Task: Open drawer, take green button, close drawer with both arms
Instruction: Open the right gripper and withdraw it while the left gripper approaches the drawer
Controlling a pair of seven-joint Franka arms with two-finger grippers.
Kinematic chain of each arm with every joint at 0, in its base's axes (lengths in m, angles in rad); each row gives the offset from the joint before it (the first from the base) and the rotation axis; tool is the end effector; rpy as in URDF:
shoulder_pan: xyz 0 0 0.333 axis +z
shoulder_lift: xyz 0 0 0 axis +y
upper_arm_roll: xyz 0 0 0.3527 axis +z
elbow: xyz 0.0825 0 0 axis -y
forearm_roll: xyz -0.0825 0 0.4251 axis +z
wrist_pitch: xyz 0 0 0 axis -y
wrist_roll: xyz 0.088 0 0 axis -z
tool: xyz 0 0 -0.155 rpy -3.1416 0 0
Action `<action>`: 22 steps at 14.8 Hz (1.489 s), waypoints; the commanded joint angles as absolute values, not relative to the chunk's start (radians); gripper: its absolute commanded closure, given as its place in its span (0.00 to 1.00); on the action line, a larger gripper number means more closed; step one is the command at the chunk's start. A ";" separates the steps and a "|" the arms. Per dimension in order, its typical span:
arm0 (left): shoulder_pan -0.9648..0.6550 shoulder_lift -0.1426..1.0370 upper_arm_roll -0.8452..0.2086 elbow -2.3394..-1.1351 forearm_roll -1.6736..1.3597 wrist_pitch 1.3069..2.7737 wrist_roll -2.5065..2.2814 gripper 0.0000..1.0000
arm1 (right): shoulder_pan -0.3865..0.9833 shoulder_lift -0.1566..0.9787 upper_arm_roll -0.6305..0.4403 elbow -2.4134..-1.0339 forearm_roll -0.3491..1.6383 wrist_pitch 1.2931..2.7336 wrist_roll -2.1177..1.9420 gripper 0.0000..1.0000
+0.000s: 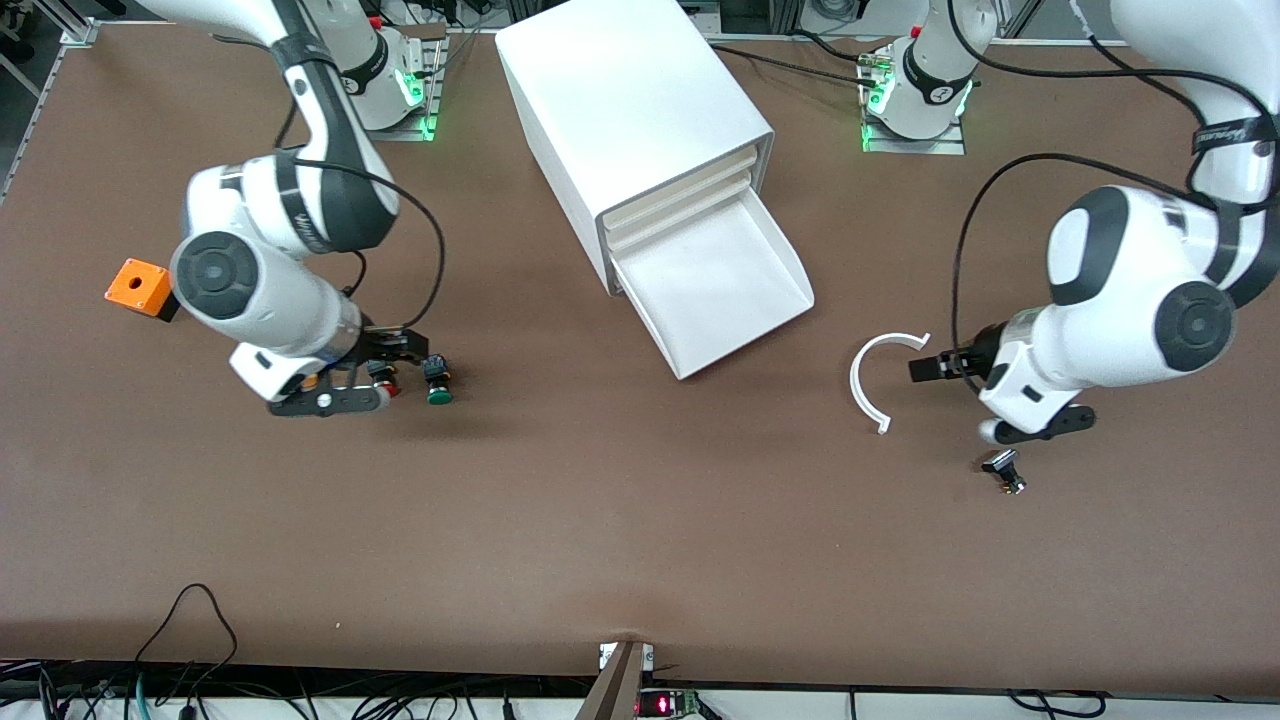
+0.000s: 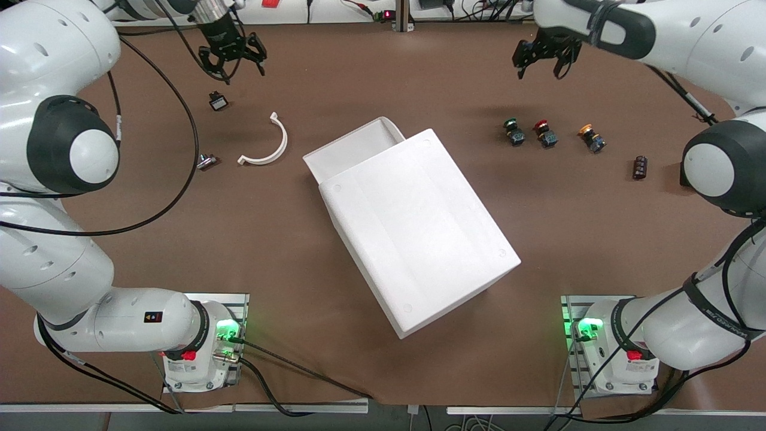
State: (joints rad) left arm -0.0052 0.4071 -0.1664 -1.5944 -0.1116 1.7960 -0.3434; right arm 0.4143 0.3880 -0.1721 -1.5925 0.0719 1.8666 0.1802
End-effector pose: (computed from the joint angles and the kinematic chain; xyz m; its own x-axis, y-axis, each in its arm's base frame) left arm 0.6802 -0.1218 0.3571 0.9494 0.1955 -0.2458 0.2229 -0.9708 0.0888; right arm 0.6768 0.1881 0.3739 0.9933 0.0451 -0.1061 0.0473 -0.9987 0.0180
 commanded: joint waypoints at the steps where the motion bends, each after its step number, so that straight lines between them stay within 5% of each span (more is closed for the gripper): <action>1: -0.092 0.400 -0.106 -1.585 -0.132 1.796 -0.393 0.00 | 0.356 0.407 -0.152 -1.487 0.066 1.770 0.176 0.00; 7: -0.316 0.541 0.066 -1.453 -0.172 1.828 -0.485 0.00 | 0.266 0.333 -0.150 -1.482 0.063 1.755 0.175 0.00; 12: -0.365 0.624 0.083 -1.465 -0.291 1.959 -0.502 0.00 | 0.068 0.259 -0.098 -1.486 0.071 1.721 0.045 0.00; 19: -0.448 0.709 0.107 -1.470 -0.319 2.075 -0.563 0.00 | 0.066 0.186 -0.138 -1.489 0.008 1.603 -0.061 0.00; 22: -0.512 0.701 0.107 -1.563 -0.325 2.222 -0.734 0.00 | 0.078 0.129 -0.120 -1.541 -0.017 1.568 -0.072 0.00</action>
